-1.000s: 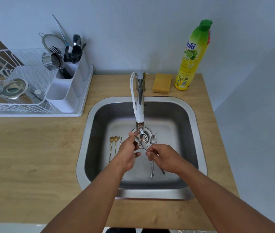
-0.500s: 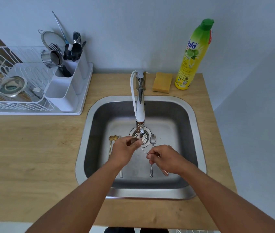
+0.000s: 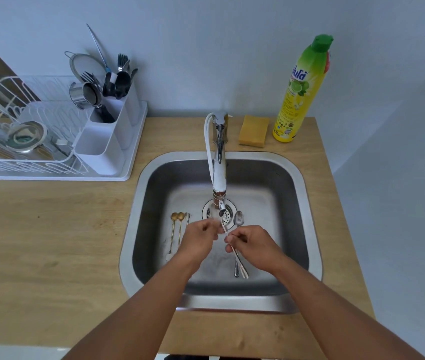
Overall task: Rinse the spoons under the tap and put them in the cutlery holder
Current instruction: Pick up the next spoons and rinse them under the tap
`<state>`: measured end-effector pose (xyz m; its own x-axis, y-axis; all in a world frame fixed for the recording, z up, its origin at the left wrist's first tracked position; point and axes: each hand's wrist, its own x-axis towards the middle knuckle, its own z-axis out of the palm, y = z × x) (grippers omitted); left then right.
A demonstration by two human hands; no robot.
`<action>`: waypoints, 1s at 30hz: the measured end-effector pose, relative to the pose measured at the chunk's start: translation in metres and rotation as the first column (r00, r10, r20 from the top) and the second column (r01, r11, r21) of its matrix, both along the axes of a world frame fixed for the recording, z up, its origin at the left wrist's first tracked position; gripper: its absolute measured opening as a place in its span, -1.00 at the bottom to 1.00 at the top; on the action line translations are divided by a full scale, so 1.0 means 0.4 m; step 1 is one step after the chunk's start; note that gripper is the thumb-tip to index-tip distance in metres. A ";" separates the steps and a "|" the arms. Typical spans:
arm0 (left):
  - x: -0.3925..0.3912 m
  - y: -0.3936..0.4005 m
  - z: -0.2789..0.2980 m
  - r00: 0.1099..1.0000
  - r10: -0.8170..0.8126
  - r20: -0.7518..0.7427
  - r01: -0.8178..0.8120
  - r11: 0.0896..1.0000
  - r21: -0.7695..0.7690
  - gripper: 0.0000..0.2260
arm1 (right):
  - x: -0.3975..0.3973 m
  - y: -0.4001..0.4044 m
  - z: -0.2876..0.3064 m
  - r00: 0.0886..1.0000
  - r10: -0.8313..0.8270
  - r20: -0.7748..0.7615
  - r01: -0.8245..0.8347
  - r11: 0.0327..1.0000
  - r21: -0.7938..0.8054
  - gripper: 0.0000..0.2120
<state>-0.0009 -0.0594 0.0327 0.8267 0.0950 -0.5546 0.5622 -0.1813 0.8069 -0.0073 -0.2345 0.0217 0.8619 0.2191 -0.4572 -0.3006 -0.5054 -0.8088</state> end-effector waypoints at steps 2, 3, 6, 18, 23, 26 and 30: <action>-0.011 -0.002 -0.006 0.999 -0.035 0.009 0.036 0.999 -0.029 -0.83 | 0.000 0.016 0.002 1.000 -0.003 -0.016 0.004 0.999 0.053 -0.83; -0.010 0.000 -0.005 0.999 -0.042 0.011 0.042 0.999 -0.021 -0.84 | 0.000 0.022 0.001 1.000 0.000 -0.029 0.002 0.998 0.067 -0.83; 0.010 0.015 0.000 0.988 -0.145 0.046 0.141 0.985 0.097 -0.80 | 0.005 0.022 -0.008 0.996 -0.054 -0.065 0.058 0.996 0.061 -0.84; 0.033 0.026 0.022 0.891 -0.453 -0.014 0.440 0.857 0.267 -0.80 | 0.032 0.062 0.008 0.818 -0.450 -0.359 0.543 0.809 0.223 -0.82; -0.019 0.051 -0.014 0.889 -0.450 -0.089 0.457 0.857 0.239 -0.80 | 0.051 0.048 0.013 0.777 -0.543 -0.318 0.615 0.764 0.197 -0.80; -0.025 0.069 -0.016 0.875 -0.475 -0.094 0.483 0.840 0.250 -0.80 | 0.045 0.052 0.004 0.788 -0.526 -0.320 0.597 0.782 0.182 -0.80; -0.009 0.049 -0.004 0.847 -0.527 -0.075 0.526 0.808 0.266 -0.77 | 0.050 0.075 0.006 0.827 -0.476 -0.299 0.540 0.821 0.185 -0.86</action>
